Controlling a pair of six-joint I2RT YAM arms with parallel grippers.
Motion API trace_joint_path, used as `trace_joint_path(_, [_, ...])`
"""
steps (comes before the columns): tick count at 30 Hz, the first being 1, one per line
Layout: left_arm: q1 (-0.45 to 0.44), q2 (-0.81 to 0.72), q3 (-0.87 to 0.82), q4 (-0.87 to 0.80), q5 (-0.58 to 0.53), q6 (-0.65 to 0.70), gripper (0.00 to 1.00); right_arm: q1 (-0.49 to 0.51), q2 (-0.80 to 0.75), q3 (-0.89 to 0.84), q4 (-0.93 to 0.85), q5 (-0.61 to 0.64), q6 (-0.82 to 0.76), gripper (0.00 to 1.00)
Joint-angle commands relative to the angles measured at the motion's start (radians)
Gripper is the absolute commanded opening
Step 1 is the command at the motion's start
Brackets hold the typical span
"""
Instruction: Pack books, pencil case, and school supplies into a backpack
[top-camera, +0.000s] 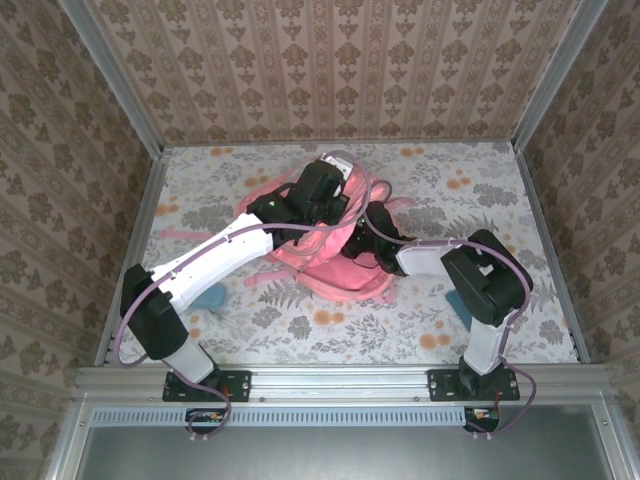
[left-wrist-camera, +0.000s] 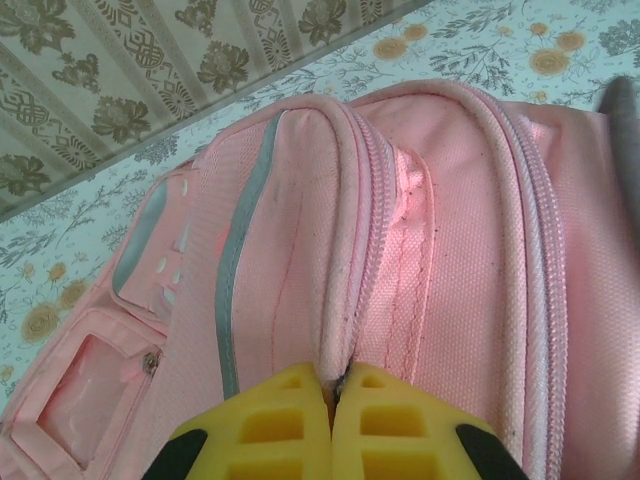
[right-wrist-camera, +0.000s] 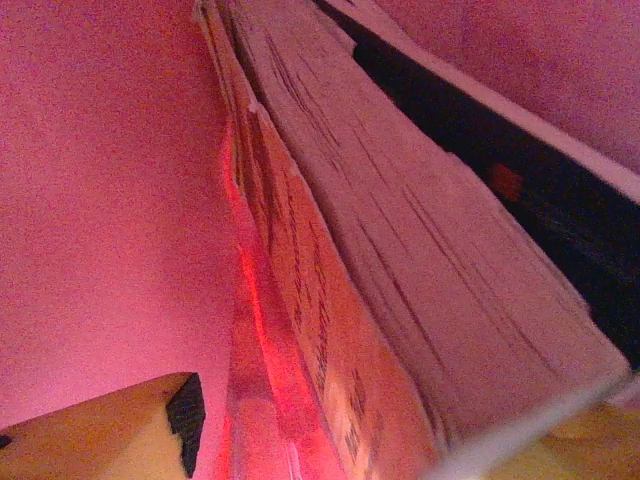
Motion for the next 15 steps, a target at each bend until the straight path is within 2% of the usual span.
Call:
trace_joint_path(1, [0.019,-0.071,0.005,0.115,0.003,-0.04,0.01,-0.029,-0.096,-0.079,-0.038,-0.035,0.036,0.66])
trace_joint_path(4, [0.028,-0.062,0.001,0.116,0.014,-0.047,0.02,-0.051,-0.168,-0.148,-0.062,-0.079,0.063,0.55])
trace_joint_path(9, [0.036,-0.038,-0.007,0.117,0.034,-0.053,0.01,-0.082,-0.307,-0.231,-0.13,-0.103,0.055,0.49])
trace_joint_path(12, [0.044,-0.012,-0.007,0.116,0.06,-0.057,0.01,-0.11,-0.432,-0.289,-0.236,-0.056,0.023,0.48])
trace_joint_path(15, [0.057,0.022,0.008,0.105,0.135,-0.059,0.01,-0.158,-0.586,-0.342,-0.39,0.016,-0.035,0.46])
